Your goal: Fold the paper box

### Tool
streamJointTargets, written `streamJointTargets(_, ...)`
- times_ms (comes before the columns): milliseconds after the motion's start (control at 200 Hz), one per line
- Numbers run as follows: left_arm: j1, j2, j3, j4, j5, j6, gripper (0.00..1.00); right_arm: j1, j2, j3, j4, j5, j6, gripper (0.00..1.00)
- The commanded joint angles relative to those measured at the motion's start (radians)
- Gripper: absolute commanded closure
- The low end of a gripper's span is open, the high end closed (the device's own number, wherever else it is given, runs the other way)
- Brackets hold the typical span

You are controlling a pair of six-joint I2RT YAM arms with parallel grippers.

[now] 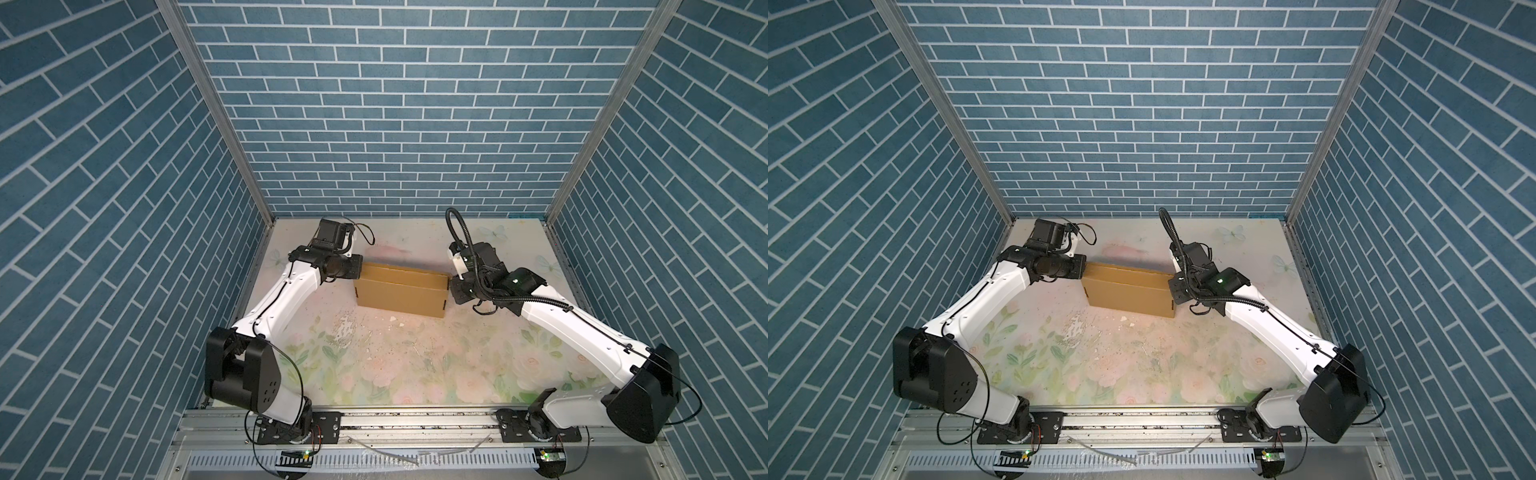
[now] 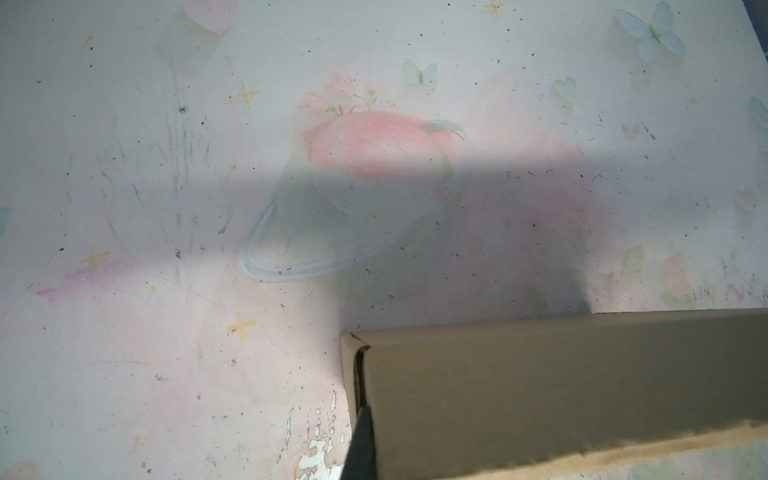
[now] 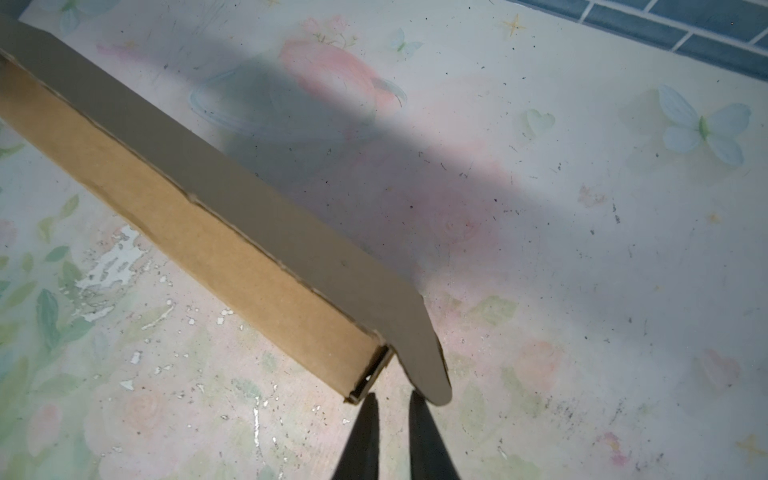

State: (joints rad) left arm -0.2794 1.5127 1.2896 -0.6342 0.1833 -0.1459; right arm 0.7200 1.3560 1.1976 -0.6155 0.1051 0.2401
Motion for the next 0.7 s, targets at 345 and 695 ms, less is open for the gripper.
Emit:
streamJointTargets(345, -0.006, 0.014, -0.007, -0.061, -0.008, -0.009, 1.0, -0.002, -0.024, 0.023, -0.016, 0.027, 0.004, 0.73)
streamJointTargets(695, -0.006, 0.018, 0.005, -0.079, 0.0, -0.002, 1.0, -0.023, 0.036, 0.017, 0.019, -0.001, 0.005, 0.78)
